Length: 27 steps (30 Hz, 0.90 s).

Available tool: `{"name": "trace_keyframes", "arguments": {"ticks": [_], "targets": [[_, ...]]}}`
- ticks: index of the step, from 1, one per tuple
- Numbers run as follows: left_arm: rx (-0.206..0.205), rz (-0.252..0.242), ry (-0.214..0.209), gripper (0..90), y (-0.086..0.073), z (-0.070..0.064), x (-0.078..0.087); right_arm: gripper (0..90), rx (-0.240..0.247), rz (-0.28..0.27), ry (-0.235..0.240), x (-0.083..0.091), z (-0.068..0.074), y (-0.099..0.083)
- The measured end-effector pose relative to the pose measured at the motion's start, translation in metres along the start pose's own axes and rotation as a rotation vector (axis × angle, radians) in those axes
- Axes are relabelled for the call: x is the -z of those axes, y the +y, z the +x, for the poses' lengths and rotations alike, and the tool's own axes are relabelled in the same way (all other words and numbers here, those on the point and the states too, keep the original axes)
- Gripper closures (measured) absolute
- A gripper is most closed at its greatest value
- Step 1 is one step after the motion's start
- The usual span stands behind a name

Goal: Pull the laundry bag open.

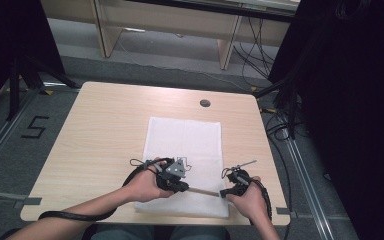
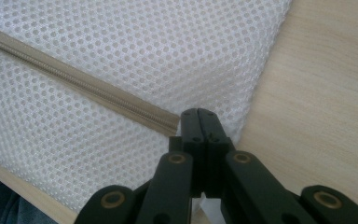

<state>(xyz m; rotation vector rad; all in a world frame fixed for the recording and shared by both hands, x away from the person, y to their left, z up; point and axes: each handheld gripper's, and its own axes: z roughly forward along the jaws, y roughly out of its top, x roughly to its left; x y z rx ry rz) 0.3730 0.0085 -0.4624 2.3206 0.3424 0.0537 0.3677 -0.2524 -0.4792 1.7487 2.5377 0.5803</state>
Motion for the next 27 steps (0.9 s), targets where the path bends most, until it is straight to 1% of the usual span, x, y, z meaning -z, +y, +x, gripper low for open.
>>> {"name": "trace_keyframes", "arguments": {"ticks": [1,7,8,9,10,11,12,13,14,16,19,20,21,22,23,24,25,27], "targets": [[-0.013,0.000,0.001,87.7,0.0000,0.0008,0.0008,90.0,0.000,0.000,0.000,0.0000,0.0000,0.0000],[-0.013,0.003,0.000,87.7,-0.0005,0.0010,0.0008,90.0,0.003,-0.001,0.001,0.0000,-0.0001,-0.0001],[-0.017,0.002,0.005,87.7,-0.0009,0.0013,0.0008,90.0,0.003,-0.003,0.000,-0.0001,0.0000,-0.0002],[-0.005,0.010,0.004,87.7,-0.0014,0.0016,0.0019,90.0,0.003,-0.002,0.000,0.0000,0.0000,-0.0001],[-0.022,0.012,0.008,87.7,-0.0019,0.0033,0.0031,90.0,0.004,-0.001,0.000,0.0000,-0.0001,-0.0001],[-0.022,0.012,0.008,87.7,-0.0019,0.0033,0.0031,90.0,0.004,-0.001,0.000,0.0000,-0.0001,-0.0001],[-0.008,0.014,0.008,87.7,-0.0032,0.0034,0.0042,90.0,0.003,-0.002,0.001,-0.0001,-0.0001,-0.0002],[-0.008,0.014,0.008,87.7,-0.0032,0.0034,0.0042,90.0,0.003,-0.002,0.001,-0.0001,-0.0001,-0.0001],[0.010,0.006,0.006,87.7,-0.0042,0.0033,0.0045,90.0,0.001,0.000,0.000,0.0000,0.0000,0.0000],[0.011,0.003,0.005,87.7,-0.0043,0.0031,0.0044,90.0,0.002,0.000,0.000,0.0000,-0.0001,0.0000],[0.009,0.003,0.006,87.7,-0.0042,0.0025,0.0044,90.0,0.004,-0.001,0.000,0.0000,0.0000,-0.0001],[-0.007,0.004,0.005,87.7,-0.0038,0.0035,0.0049,90.0,0.002,-0.005,0.000,-0.0001,0.0001,-0.0002],[-0.011,0.010,0.010,87.7,-0.0040,0.0036,0.0054,90.0,0.002,-0.003,0.001,-0.0001,0.0001,-0.0002],[-0.004,0.014,0.007,87.7,-0.0044,0.0042,0.0063,90.0,0.003,-0.003,0.000,-0.0001,0.0001,-0.0002],[-0.017,0.015,0.010,87.7,-0.0046,0.0051,0.0069,90.0,0.003,-0.003,0.001,-0.0001,0.0000,-0.0002],[0.006,0.015,0.011,87.7,-0.0055,0.0044,0.0073,90.0,0.003,-0.002,0.001,0.0000,0.0000,-0.0002],[0.008,0.001,0.003,87.7,-0.0060,0.0051,0.0073,90.0,0.003,-0.001,0.001,0.0000,-0.0001,-0.0001],[0.014,0.008,0.007,87.7,-0.0066,0.0043,0.0077,90.0,0.004,-0.001,0.001,0.0000,-0.0001,-0.0001]]}}
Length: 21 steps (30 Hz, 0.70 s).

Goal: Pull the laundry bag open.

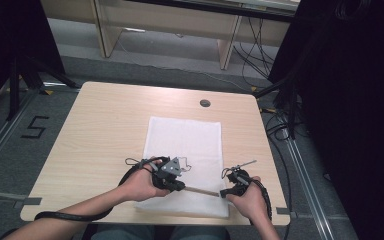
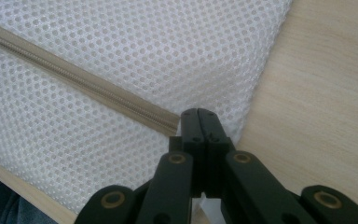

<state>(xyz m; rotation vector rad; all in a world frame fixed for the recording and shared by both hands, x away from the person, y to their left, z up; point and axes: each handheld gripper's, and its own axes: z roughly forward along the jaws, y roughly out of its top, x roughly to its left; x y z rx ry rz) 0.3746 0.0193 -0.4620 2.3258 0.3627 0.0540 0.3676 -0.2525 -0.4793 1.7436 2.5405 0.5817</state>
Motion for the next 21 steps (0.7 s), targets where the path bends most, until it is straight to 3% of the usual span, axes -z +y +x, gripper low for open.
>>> {"name": "trace_keyframes", "arguments": {"ticks": [5,12,16,17,21], "targets": [[-0.011,0.003,0.002,87.7,-0.0003,0.0005,-0.0004,90.0,0.000,-0.004,0.000,-0.0002,0.0000,-0.0003],[0.014,0.004,-0.003,87.7,-0.0037,0.0029,0.0029,90.0,0.001,0.000,0.000,0.0000,0.0000,0.0000],[-0.010,0.013,0.004,87.7,-0.0046,0.0044,0.0046,90.0,-0.001,-0.002,0.000,-0.0001,0.0002,0.0000],[0.007,0.001,0.001,87.6,-0.0050,0.0035,0.0040,90.0,-0.001,-0.002,0.000,-0.0001,0.0002,0.0000],[0.006,0.007,0.000,87.7,-0.0050,0.0032,0.0043,90.0,-0.001,0.000,0.000,0.0000,0.0001,0.0001]]}}
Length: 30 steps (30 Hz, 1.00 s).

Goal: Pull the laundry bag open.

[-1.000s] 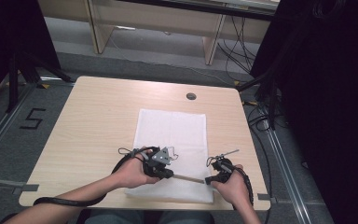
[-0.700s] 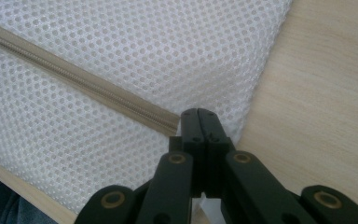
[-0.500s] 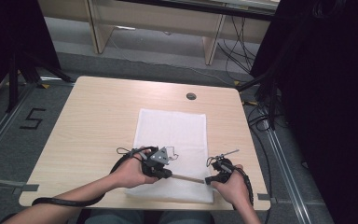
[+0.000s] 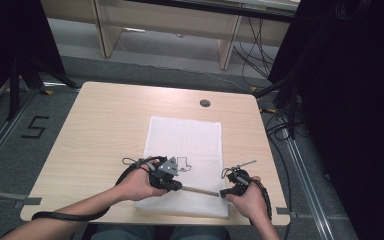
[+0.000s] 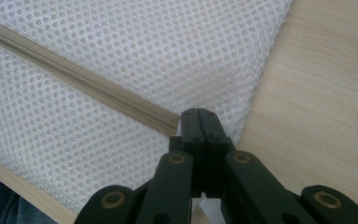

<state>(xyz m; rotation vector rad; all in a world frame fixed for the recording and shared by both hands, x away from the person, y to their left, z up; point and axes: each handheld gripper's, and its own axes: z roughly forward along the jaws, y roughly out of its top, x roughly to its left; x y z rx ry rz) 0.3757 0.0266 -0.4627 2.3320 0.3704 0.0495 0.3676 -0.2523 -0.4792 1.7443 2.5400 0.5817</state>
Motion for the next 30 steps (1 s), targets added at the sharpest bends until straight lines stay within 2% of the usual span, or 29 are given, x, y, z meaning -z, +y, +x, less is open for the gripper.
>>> {"name": "trace_keyframes", "arguments": {"ticks": [4,6,12,13,14,15,30], "targets": [[0.002,0.004,0.000,87.7,-0.0003,0.0003,0.0010,90.0,-0.001,-0.002,0.001,0.0000,0.0000,-0.0001],[-0.012,0.015,0.004,87.7,-0.0007,0.0021,0.0032,90.0,0.003,-0.001,0.000,-0.0001,-0.0002,0.0000],[-0.006,0.012,0.005,87.7,-0.0024,0.0043,0.0073,90.0,0.003,-0.004,0.002,-0.0004,0.0002,0.0004],[-0.017,0.014,0.008,87.6,-0.0028,0.0049,0.0078,90.0,0.004,-0.003,0.001,-0.0004,0.0003,0.0004],[-0.017,0.014,0.008,87.7,-0.0028,0.0049,0.0078,90.0,0.004,-0.003,0.001,-0.0004,0.0003,0.0004],[0.003,0.017,0.009,87.7,-0.0036,0.0045,0.0081,90.0,0.003,-0.003,0.001,-0.0004,0.0002,0.0003],[-0.004,0.009,0.006,87.7,-0.0061,0.0053,0.0097,90.0,0.004,-0.006,-0.003,-0.0005,0.0007,0.0000]]}}
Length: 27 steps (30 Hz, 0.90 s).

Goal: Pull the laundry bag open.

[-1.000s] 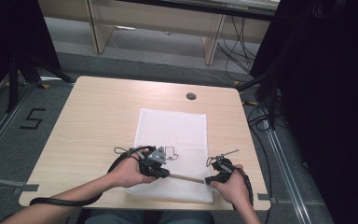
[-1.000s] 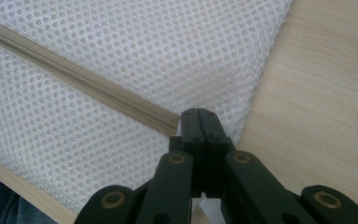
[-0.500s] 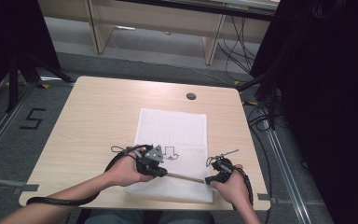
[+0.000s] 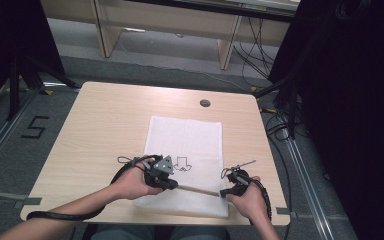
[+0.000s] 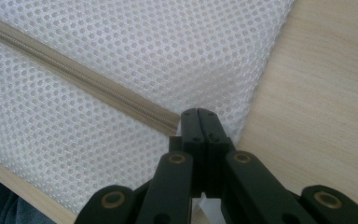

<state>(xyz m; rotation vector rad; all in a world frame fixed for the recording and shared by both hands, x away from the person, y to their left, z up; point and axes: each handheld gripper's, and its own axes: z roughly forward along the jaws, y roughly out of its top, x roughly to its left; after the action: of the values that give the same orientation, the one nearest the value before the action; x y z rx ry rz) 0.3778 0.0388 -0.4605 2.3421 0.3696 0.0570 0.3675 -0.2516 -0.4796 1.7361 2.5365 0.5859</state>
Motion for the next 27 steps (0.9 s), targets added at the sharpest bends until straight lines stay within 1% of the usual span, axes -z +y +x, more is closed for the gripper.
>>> {"name": "trace_keyframes", "arguments": {"ticks": [1,2,3,5,6,8,10,11,12,13,14,15,17,18,21,22,24,25,27], "targets": [[-0.007,0.014,0.005,87.7,0.000,0.000,0.001,90.0,0.000,0.001,0.000,0.000,0.000,0.000],[-0.014,0.009,0.003,87.6,-0.001,0.001,0.001,90.0,0.000,0.000,0.000,0.000,0.000,0.000],[0.004,0.012,0.004,87.7,-0.002,0.000,0.002,90.0,0.000,0.000,0.000,0.000,0.000,0.000],[0.007,0.007,0.004,87.7,-0.003,0.001,0.003,90.0,0.000,0.001,0.001,0.000,0.000,0.000],[0.000,0.011,0.008,87.7,-0.003,0.002,0.004,90.0,0.000,0.001,0.001,0.000,0.000,0.000],[0.002,0.006,0.003,87.7,-0.004,0.003,0.004,90.0,0.000,0.000,0.001,0.000,0.000,0.000],[-0.006,0.014,0.009,87.7,-0.004,0.002,0.004,90.0,0.000,0.000,0.000,0.000,0.000,0.000],[-0.005,0.011,0.005,87.7,-0.005,0.002,0.004,90.0,0.000,0.000,0.000,0.000,0.000,0.000],[0.005,0.010,0.007,87.7,-0.005,0.002,0.004,90.0,0.000,0.000,0.000,0.000,0.000,0.000],[-0.004,0.011,0.009,87.6,-0.005,0.003,0.005,90.0,0.000,0.001,0.000,0.000,0.000,0.000],[0.012,0.006,0.006,87.7,-0.005,0.002,0.005,90.0,0.000,0.001,0.000,0.000,0.000,0.000],[0.013,0.009,0.009,87.6,-0.006,0.002,0.006,90.0,0.000,0.000,0.000,0.000,0.000,0.000],[-0.004,0.016,0.012,87.6,-0.007,0.004,0.007,90.0,-0.001,0.001,0.001,0.000,0.000,0.000],[0.011,0.015,0.011,87.7,-0.008,0.003,0.007,90.0,-0.001,0.001,0.002,0.000,0.000,0.000],[0.004,0.016,0.013,87.6,-0.009,0.004,0.008,90.0,-0.001,0.000,0.001,0.000,0.000,0.000],[0.018,0.013,0.013,87.6,-0.009,0.004,0.009,90.0,0.000,0.001,0.000,0.000,0.000,0.000],[0.012,0.016,0.016,87.6,-0.009,0.004,0.010,90.0,-0.001,0.000,0.000,0.000,0.000,0.000],[-0.001,0.017,0.017,87.6,-0.009,0.005,0.011,90.0,0.000,0.000,-0.001,0.000,0.000,0.000],[0.020,0.012,0.016,87.6,-0.010,0.005,0.011,90.0,0.000,0.000,0.000,0.000,0.000,0.000]]}}
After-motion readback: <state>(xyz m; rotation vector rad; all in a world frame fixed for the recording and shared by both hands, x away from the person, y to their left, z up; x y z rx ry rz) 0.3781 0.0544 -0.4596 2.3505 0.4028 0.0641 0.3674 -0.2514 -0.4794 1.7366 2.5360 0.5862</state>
